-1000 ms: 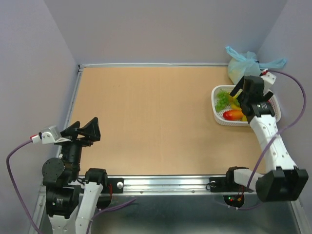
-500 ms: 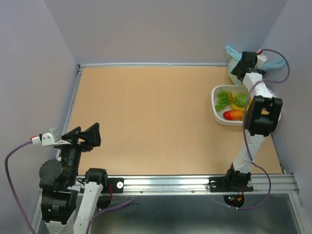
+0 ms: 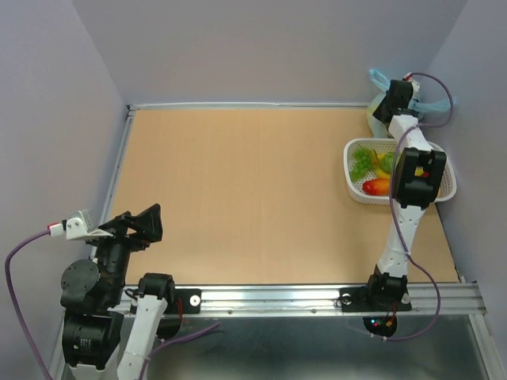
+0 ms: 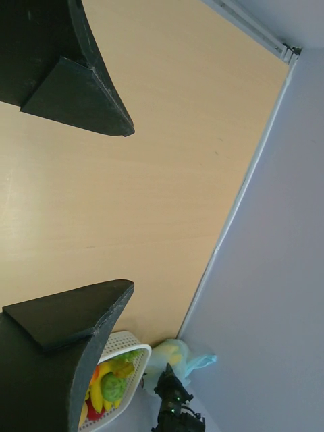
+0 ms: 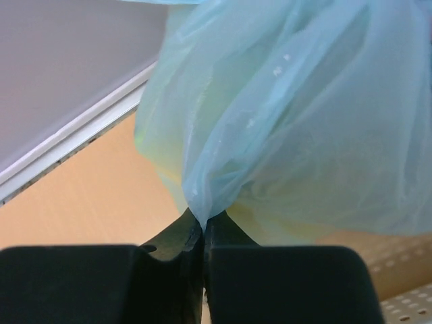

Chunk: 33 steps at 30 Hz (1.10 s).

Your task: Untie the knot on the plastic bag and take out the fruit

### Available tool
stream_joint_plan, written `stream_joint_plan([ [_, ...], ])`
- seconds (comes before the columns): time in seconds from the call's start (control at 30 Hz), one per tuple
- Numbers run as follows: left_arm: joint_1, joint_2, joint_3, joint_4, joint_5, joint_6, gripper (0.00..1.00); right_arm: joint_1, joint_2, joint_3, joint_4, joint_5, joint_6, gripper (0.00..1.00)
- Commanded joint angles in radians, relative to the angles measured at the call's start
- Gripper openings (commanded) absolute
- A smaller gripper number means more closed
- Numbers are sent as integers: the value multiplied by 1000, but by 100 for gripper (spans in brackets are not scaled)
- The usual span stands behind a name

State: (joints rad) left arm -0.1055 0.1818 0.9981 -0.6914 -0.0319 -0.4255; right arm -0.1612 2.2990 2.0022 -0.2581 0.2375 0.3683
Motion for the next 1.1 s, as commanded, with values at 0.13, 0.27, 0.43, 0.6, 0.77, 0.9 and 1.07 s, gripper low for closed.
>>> stream_joint_plan([
  [0.13,-3,-7,2,30,-19,-13,99,136,-104,-19,95,-242,-152,0],
  [0.27,-3,8,-3,24,-25,-21,99,330,-196,-89,97,-286,-273,0],
  [0.43,-3,15,-13,-5,-14,-51,99,564,-295,-241,102,-282,-321,1],
  [0.6,-3,4,-39,-23,15,-78,99,759,-404,-434,106,-248,-332,1],
  [0.77,-3,1,-75,-16,64,-104,99,920,-567,-695,109,-264,-287,1],
  [0.9,-3,8,-105,15,118,-131,99,960,-706,-943,108,-290,-171,16],
  [1.07,-3,44,-156,69,185,-141,99,963,-961,-1105,91,-244,-132,70],
])
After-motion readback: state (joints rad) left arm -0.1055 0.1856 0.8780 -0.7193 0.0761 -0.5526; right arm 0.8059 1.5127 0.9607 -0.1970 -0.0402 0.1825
